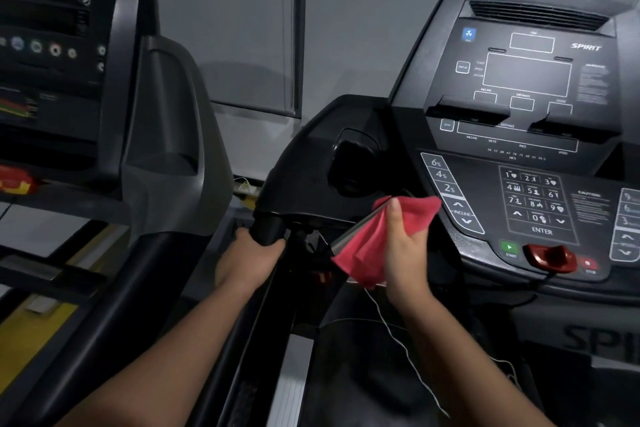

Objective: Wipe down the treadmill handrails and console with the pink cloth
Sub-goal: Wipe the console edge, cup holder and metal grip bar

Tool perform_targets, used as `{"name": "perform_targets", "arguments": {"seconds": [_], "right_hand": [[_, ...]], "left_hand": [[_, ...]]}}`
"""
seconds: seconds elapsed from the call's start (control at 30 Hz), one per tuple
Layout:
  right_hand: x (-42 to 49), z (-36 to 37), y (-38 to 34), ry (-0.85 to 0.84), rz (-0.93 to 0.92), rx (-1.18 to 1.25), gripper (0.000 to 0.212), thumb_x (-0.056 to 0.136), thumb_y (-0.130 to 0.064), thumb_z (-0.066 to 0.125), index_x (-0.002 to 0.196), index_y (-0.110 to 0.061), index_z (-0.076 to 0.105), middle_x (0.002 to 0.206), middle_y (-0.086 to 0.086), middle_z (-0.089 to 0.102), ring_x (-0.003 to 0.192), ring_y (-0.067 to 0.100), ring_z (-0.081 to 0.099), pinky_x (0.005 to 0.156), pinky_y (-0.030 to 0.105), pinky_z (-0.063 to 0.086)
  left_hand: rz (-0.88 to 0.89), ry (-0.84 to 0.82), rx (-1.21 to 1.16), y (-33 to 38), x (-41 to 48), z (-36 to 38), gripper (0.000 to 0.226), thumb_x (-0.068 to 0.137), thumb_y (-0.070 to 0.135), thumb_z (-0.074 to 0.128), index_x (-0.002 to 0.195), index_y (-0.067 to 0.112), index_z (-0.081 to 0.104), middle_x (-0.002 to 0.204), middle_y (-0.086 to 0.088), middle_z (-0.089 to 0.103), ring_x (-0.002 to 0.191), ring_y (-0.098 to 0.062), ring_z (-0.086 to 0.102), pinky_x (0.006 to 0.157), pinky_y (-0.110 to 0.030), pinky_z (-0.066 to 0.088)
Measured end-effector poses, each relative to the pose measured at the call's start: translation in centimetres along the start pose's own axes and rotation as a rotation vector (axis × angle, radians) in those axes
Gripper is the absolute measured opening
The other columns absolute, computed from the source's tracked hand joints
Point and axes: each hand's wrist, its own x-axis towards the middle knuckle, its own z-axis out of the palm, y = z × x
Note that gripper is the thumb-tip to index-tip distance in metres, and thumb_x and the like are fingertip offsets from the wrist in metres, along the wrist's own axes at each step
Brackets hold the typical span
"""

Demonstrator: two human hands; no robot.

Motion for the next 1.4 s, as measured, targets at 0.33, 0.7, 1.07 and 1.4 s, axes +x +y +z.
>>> {"name": "perform_targets", "arguments": {"seconds": [0.33,0.7,1.07,1.4], "right_hand": [[-1.2,-0.8,1.7,-0.164,0.010,-0.046,0.005,0.094,-0.025,0.052,0.098,-0.023,0.055,0.100,0.000,0.064,0.090,0.006,0.062,0.084,0.016,0.049],[0.6,0.0,-0.3,-0.027,-0.037,0.065,0.013,0.092,-0.024,0.058,0.104,-0.024,0.053,0.099,-0.004,0.062,0.091,0.005,0.061,0.090,0.024,0.046],[0.8,0.0,-0.7,0.036,0.030,0.116,0.020,0.090,-0.030,0.060,0.107,-0.020,0.053,0.099,0.001,0.064,0.092,0.013,0.063,0.090,0.029,0.050],[-1.8,-0.1,0.9,-0.152,0.018,-0.027,0.007,0.092,-0.015,0.058,0.086,-0.017,0.056,0.080,0.000,0.063,0.069,0.001,0.062,0.069,0.016,0.050]], "left_hand": [[-0.012,0.001,0.016,0.2,0.0,0.0,0.058,0.083,0.052,0.056,0.123,0.014,0.040,0.094,-0.001,0.053,0.075,-0.022,0.050,0.060,-0.030,0.037],[-0.014,-0.009,0.001,0.3,-0.2,-0.1,0.059,0.083,0.052,0.056,0.124,0.013,0.040,0.094,-0.002,0.053,0.074,-0.021,0.050,0.060,-0.031,0.038],[-0.021,-0.010,-0.003,0.2,-0.4,-0.2,0.058,0.083,0.054,0.056,0.123,0.014,0.041,0.090,0.000,0.054,0.065,-0.016,0.048,0.052,-0.028,0.034],[-0.011,-0.001,-0.017,0.2,-0.6,-0.2,0.058,0.083,0.054,0.056,0.123,0.014,0.043,0.090,0.001,0.054,0.069,-0.017,0.050,0.053,-0.028,0.035]]}}
